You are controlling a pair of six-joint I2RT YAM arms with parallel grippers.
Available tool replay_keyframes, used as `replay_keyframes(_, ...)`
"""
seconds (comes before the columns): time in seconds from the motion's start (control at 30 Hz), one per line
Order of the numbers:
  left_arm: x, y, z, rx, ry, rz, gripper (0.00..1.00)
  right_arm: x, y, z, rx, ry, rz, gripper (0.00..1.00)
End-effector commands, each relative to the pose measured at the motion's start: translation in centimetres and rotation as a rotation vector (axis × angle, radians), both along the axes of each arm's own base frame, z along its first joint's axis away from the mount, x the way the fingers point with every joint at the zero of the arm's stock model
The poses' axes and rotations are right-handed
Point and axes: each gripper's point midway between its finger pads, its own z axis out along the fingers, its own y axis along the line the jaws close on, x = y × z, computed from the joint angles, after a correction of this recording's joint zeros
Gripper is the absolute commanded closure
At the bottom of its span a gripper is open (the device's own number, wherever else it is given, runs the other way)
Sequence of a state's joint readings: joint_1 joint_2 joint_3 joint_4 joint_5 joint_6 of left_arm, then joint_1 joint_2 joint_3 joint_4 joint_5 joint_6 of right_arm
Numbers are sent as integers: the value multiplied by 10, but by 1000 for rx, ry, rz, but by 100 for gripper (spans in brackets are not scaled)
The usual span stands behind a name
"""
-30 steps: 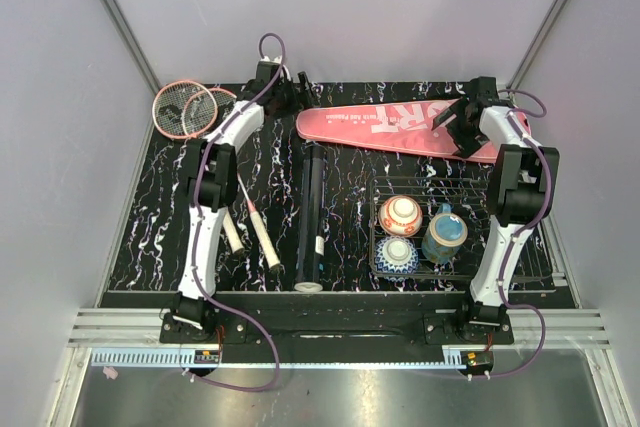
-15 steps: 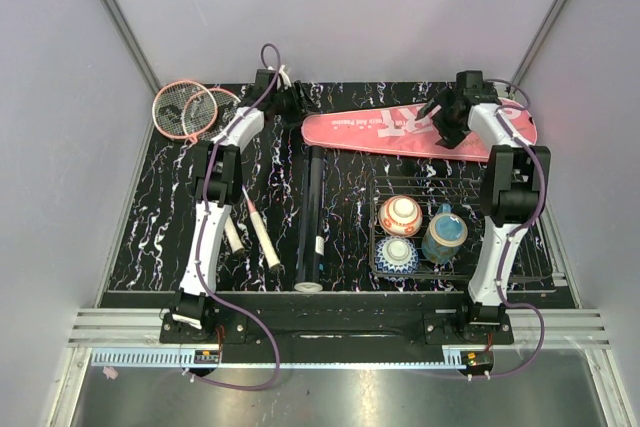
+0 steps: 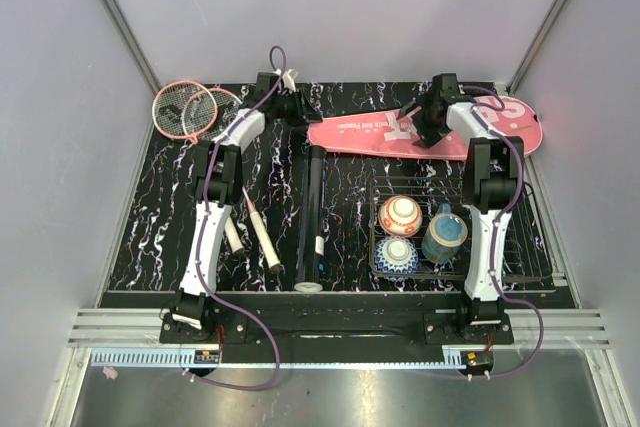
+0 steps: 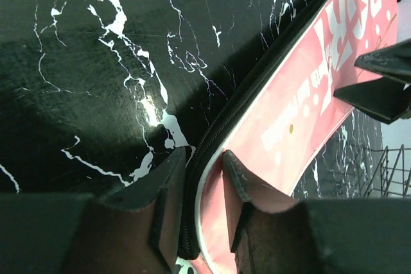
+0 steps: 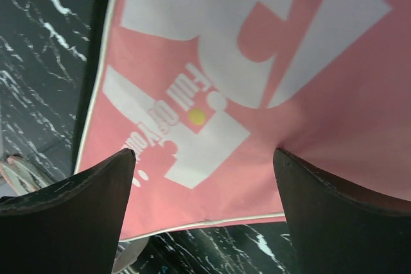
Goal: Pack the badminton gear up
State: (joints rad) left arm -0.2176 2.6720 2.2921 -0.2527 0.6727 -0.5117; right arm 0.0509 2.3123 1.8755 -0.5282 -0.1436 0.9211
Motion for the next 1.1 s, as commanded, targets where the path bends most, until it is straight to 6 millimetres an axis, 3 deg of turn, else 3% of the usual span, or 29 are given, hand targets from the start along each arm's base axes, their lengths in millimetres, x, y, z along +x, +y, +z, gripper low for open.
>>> replay_keyframes(0.0,-2,-11,37,-60,-117,-106,74,23,18,23,26,-74,-23,7)
replay_keyframes(0.03,-1,-10,44,-49,-148,-113,87,23,20,23,30,-74,-27,7)
replay_keyframes(0.1,4,-6,53,-14,-190,-93,96,25,23,22,40,-71,-36,7)
replay_keyframes(0.13,6,-2,70,16,-247,-86,100,26,24,22,40,-73,-39,8)
replay_keyframes(0.2,16,7,93,84,-350,-25,100,30,23,29,46,-86,-59,8)
replay_keyframes(0.23,13,12,118,132,-435,-21,100,31,22,31,47,-90,-71,8)
replay_keyframes(0.3,15,18,145,225,-552,28,100,34,24,43,48,-100,-90,8)
replay_keyframes(0.33,12,23,173,277,-661,39,100,35,19,46,10,-100,-115,8)
replay_keyframes(0.43,9,35,219,379,-800,112,100,36,7,66,-69,-107,-157,7)
replay_keyframes(0.53,-3,35,245,431,-893,111,100,41,4,81,-101,-129,-146,7)
replay_keyframes(0.57,-8,34,250,439,-914,110,100,40,4,94,-137,-136,-119,6)
replay_keyframes(0.6,-12,31,260,452,-969,105,100,41,4,94,-160,-134,-108,5)
replay_keyframes(0.73,-50,22,280,464,-1083,36,100,40,9,120,-224,-195,-57,3)
replay_keyframes(0.87,-76,7,293,481,-1150,-34,100,40,4,151,-263,-254,-70,0)
replay_keyframes(1.07,-102,-7,301,504,-1195,-85,100,34,-6,166,-384,-245,-55,1)
